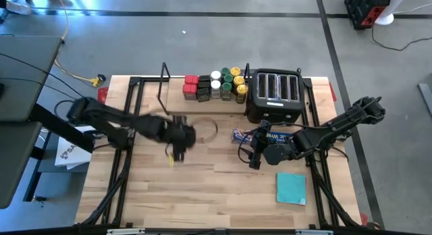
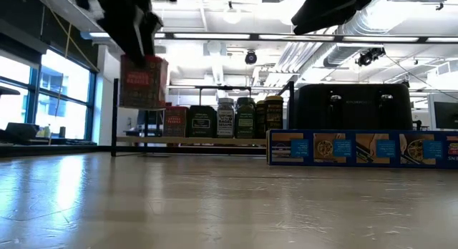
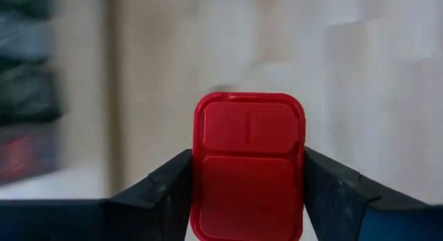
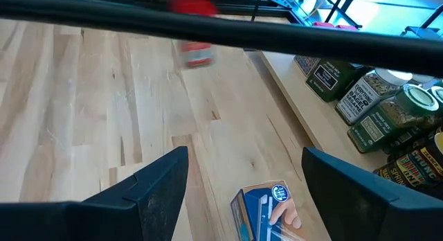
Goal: Shelf spices
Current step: Put the red seasoning can on the shelf aligned with the other red seasoning can
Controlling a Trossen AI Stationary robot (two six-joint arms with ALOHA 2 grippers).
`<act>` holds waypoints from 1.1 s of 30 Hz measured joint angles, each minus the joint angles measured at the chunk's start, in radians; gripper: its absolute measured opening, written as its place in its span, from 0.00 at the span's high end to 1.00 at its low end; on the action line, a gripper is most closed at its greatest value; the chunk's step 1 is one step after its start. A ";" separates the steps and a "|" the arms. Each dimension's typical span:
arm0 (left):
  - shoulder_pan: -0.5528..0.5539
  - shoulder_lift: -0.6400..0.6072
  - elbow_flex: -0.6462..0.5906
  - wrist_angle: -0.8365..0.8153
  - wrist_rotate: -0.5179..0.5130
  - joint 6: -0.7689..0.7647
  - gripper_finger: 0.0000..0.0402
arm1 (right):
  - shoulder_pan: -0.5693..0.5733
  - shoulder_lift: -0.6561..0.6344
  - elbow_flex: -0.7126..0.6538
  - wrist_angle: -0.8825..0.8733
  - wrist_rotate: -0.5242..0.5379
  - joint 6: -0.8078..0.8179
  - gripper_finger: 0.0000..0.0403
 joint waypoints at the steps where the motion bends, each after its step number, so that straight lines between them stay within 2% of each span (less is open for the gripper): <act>1: 0.039 -0.026 -0.010 -0.014 -0.012 0.021 0.47 | 0.000 0.000 0.000 -0.001 -0.001 0.000 0.31; 6: 0.273 -0.101 -0.069 0.051 -0.007 0.180 0.47 | 0.000 0.000 0.000 0.000 -0.003 0.000 0.31; 9: 0.401 -0.103 -0.100 0.129 0.054 0.291 0.47 | 0.000 0.000 0.000 0.000 -0.003 0.000 0.31; 14: 0.538 -0.075 -0.104 0.228 0.095 0.411 0.47 | 0.000 0.000 0.000 0.000 -0.003 0.000 0.31; 18: 0.591 -0.051 -0.104 0.278 0.098 0.471 0.46 | 0.000 0.000 0.000 0.000 -0.003 0.000 0.31; 24: 0.621 -0.007 -0.104 0.273 0.101 0.498 0.35 | 0.000 0.000 0.000 0.000 -0.003 0.000 0.31; 33: 0.627 0.022 -0.104 0.277 0.030 0.526 0.33 | 0.000 0.000 0.000 -0.003 -0.003 0.000 0.31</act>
